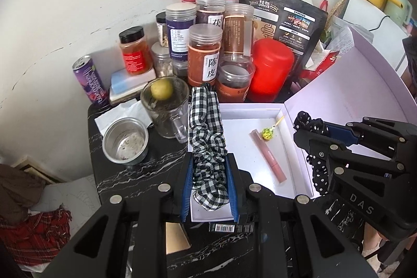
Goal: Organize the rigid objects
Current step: 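Carry the polka-dot scrunchie with the right gripper while the left carries the gingham one over the white box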
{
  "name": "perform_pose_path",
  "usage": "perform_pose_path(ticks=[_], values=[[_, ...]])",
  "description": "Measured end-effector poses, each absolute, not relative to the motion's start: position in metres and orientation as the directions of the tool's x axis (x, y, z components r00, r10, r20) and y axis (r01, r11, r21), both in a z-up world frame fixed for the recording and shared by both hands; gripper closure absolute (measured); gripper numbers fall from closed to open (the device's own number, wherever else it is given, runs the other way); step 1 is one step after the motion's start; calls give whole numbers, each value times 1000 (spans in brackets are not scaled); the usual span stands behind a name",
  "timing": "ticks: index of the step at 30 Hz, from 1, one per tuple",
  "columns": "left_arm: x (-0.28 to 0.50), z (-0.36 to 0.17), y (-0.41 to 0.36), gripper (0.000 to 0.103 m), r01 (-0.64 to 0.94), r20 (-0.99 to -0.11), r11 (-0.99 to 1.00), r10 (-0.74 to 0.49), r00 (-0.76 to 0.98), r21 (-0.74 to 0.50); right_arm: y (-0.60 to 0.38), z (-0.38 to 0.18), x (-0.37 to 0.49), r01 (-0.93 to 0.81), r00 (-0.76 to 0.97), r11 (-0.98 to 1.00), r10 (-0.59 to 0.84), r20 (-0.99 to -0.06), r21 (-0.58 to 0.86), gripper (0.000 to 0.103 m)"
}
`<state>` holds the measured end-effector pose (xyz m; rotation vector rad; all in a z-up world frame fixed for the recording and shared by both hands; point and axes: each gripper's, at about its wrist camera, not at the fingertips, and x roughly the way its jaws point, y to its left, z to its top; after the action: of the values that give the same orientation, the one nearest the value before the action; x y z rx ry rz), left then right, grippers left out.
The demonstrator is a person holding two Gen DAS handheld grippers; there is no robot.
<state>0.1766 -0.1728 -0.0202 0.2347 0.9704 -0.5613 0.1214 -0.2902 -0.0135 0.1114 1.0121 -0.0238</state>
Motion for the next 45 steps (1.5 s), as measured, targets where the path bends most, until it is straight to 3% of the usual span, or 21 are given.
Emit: perform_pose_path(ticks=[18,45], values=[[207,-55,-219,79,596,-865,800,-348,361,-73,-334,-39,153,136,506,989,-23,-862,53,83],[221,-147,-244,80,612,-934,780,-305,184,-134,-348,-131,158,215,384,974,-17,-923,71,83]])
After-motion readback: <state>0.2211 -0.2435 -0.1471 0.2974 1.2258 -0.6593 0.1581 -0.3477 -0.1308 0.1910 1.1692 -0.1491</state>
